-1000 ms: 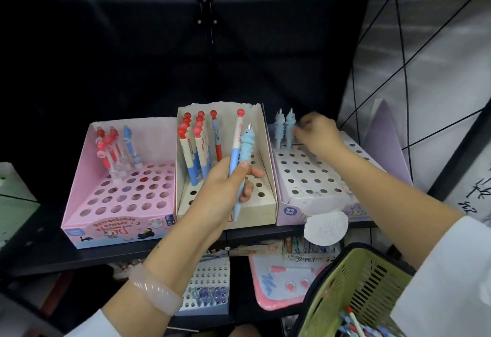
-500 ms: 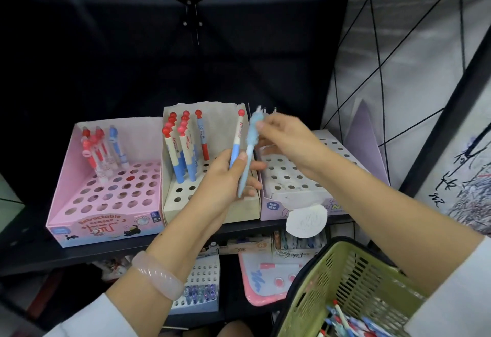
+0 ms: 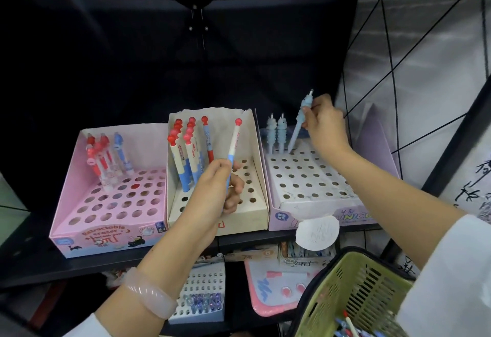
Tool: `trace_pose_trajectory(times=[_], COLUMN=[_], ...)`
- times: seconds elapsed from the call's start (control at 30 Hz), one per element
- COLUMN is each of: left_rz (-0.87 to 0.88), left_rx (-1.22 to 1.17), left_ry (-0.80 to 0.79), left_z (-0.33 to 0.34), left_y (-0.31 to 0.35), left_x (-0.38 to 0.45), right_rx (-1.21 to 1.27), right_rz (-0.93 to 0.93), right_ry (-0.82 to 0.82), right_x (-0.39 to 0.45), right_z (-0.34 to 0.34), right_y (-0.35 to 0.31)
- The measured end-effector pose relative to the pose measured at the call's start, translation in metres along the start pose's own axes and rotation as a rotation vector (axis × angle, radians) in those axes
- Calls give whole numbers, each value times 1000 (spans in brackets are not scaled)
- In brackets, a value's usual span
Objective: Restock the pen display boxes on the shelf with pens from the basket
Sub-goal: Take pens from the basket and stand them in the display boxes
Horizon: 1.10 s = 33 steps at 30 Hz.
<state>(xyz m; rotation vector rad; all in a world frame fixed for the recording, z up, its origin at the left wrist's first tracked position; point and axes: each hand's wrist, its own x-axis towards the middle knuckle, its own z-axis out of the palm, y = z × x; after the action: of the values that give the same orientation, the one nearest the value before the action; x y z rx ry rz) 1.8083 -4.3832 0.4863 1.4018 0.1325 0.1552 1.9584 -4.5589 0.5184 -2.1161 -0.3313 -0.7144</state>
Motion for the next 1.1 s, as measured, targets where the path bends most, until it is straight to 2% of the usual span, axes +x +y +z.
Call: trace_pose_trajectory(times=[0.1, 0.33, 0.47, 0.57, 0.63, 0.7, 0.73, 0.8, 0.87, 0.9, 1.0, 1.1], left_rz=[-12, -8, 31, 47, 53, 67, 77, 99, 118, 124, 194, 359], left_rx=[3, 34, 35, 22, 18, 9, 9, 20, 29, 28, 151, 586], left_ry=[13, -6, -19, -2, 16, 23, 23, 19, 15, 19, 55, 133], left_z=[-2, -1, -1, -4, -5, -5, -5, -7, -10, -13, -29, -66], left_y=[0, -1, 0, 2, 4, 7, 7, 10, 14, 16, 22, 26], left_x=[1, 2, -2, -6, -8, -11, -13, -18, -24, -27, -36, -46], right_rx=[-48, -125, -211, -242, -256, -110, 9, 243, 348, 379, 468, 489], right_rz=[-24, 74, 133, 181, 107, 21, -1, 4, 23, 24, 33, 21], right_ry=[-19, -171, -365, -324, -169, -104, -176, -445, -669, -709, -622, -444], right_x=[4, 8, 7, -2, -8, -18, -26, -49, -73, -80, -85, -81], right_z=[-1, 12, 20, 19, 12, 5, 2, -1, -1, 1, 7, 15], right_y=[4, 14, 17, 15, -1, -31, -48, -80, -103, -110, -126, -137])
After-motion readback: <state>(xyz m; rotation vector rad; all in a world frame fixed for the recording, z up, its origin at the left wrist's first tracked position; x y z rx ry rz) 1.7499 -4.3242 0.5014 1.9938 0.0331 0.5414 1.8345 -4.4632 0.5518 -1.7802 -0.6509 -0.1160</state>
